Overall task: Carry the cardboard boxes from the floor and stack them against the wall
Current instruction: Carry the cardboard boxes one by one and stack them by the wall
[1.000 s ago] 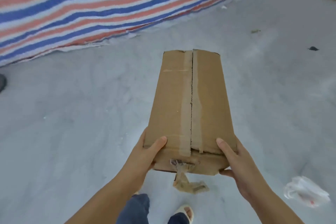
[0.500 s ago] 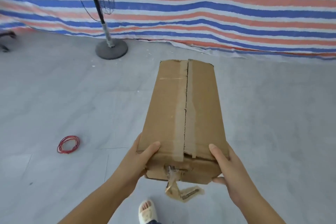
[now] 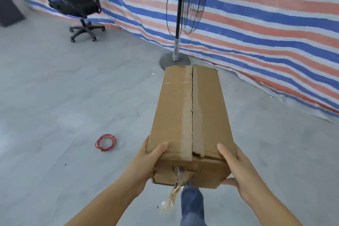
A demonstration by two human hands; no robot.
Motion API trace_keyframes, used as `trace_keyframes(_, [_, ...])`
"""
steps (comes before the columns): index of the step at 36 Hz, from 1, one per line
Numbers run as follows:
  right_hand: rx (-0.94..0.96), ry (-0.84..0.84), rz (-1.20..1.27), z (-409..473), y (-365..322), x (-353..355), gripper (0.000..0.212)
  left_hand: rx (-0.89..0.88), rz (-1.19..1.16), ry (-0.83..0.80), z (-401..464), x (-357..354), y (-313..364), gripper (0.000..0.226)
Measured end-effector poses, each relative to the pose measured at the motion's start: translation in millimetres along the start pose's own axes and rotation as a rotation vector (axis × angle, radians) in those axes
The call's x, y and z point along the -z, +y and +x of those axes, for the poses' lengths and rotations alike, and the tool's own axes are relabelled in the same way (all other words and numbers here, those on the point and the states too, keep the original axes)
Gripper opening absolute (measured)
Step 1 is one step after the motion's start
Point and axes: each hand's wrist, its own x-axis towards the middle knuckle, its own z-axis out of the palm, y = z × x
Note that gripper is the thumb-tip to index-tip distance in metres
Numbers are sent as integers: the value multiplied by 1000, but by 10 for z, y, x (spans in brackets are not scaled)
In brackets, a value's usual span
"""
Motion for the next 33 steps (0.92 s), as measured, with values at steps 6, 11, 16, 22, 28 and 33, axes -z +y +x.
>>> trace_keyframes(6, [36, -139, -83, 845, -696, -2, 29, -13, -103, 138, 575, -220, 438, 29])
trace_keyframes(11, [54, -266, -192, 1481, -1221, -167, 30, -7, -187, 253, 973, -305, 769, 23])
trace_keyframes(16, [73, -375, -286, 1920, -1646, -556, 30, -1, -293, 371, 1256, -207, 1057, 12])
trace_keyframes(22, [106, -490, -356, 2474, -2037, -1252, 30, -24, -340, 487, 1776, 275, 1304, 22])
trace_keyframes(28, [139, -509, -368, 3056, -2591, -2211, 26, -12, -343, 512, 2511, 1002, 1834, 54])
trace_keyframes(33, [160, -520, -366, 3393, -3133, -2972, 24, -33, -360, 509, 2972, 1604, 2436, 49])
